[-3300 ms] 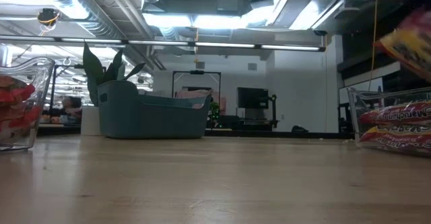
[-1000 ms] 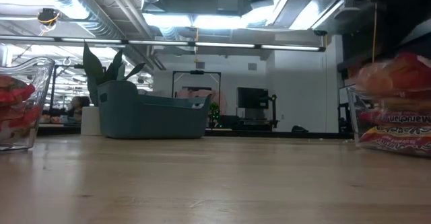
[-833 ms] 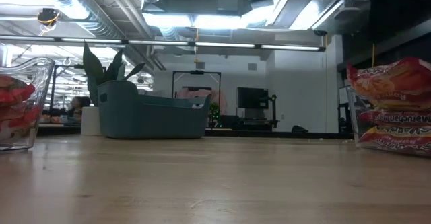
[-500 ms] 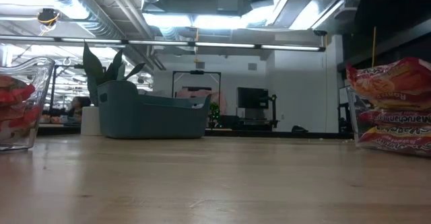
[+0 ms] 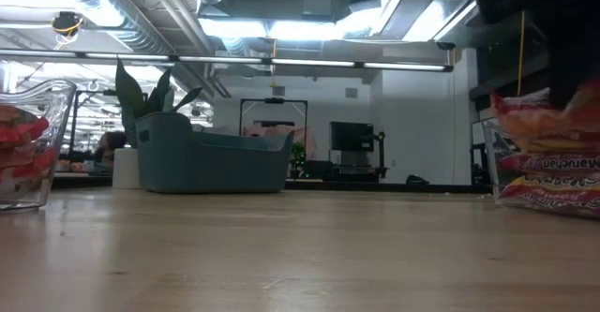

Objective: Sort Maruchan noodles
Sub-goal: Adjust the red noodle pack

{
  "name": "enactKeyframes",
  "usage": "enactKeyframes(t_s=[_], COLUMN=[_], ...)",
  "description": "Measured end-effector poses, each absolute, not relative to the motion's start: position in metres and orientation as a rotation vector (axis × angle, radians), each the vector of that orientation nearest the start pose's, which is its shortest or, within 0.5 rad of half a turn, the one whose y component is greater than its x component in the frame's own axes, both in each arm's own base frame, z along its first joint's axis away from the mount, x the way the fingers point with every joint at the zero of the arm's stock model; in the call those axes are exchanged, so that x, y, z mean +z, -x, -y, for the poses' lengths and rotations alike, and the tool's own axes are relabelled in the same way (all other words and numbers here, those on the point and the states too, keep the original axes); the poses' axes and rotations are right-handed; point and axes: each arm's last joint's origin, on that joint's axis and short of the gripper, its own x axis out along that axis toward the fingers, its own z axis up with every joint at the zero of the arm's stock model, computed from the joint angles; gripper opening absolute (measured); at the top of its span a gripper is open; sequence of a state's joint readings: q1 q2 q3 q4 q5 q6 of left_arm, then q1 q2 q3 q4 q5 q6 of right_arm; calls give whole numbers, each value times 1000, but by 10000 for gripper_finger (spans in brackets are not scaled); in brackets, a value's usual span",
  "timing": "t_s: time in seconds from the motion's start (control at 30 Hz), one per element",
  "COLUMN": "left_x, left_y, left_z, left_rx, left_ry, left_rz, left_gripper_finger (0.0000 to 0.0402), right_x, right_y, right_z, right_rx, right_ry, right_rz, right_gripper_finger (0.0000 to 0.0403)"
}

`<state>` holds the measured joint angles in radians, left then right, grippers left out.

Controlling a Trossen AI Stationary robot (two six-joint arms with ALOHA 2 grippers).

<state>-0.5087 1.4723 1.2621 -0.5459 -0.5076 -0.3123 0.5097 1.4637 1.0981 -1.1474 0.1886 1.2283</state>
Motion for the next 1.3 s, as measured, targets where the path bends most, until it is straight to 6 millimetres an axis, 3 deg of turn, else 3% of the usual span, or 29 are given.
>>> enactKeyframes(t_s=[0.37,0.57,0.8,1.3], left_x=[311,311,312,312], left_y=[-282,-282,-283,-283], left_z=[141,140,140,140], left_rx=[98,98,100,100], left_ry=[-63,-66,-61,-59], left_rz=[-635,-636,-628,-628], left_gripper_finger=[0,0,0,0], right_x=[273,272,257,261], right_y=[-191,-193,-195,-205], right_z=[-96,-88,-73,-42], right_rx=[-914,-949,-1059,-1072], right_ry=[-366,-425,-492,-530], right_rz=[-1384,-1415,-1468,-1490], right_gripper_finger=[111,110,110,110])
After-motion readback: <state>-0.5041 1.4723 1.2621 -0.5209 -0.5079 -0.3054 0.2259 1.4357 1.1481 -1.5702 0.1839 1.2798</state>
